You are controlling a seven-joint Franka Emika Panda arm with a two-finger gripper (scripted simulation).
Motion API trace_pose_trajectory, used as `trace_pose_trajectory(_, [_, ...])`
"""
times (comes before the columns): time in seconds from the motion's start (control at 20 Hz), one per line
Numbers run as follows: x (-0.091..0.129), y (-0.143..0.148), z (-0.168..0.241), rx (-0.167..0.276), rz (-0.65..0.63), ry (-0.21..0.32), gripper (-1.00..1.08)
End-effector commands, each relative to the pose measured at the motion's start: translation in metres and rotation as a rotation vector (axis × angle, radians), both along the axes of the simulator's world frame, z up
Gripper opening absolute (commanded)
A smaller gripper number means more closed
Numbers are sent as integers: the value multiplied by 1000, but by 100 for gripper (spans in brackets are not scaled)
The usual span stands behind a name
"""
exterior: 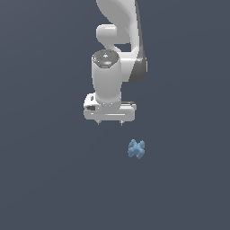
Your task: Pick up the object and move it to a goal position.
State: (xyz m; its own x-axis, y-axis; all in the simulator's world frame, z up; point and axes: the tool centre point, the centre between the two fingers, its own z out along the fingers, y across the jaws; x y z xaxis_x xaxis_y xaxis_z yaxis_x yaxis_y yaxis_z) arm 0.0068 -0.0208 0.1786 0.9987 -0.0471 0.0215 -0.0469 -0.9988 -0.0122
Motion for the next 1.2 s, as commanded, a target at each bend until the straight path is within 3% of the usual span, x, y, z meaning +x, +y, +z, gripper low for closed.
trace_pose_trajectory(0.0, [0,0,0,0,0,0,100])
trace_pose_trajectory(0.5, [4,33,-1,26,54,-4,100])
trace_pose_trajectory(1.15, [9,38,-4,19,140,-2,100])
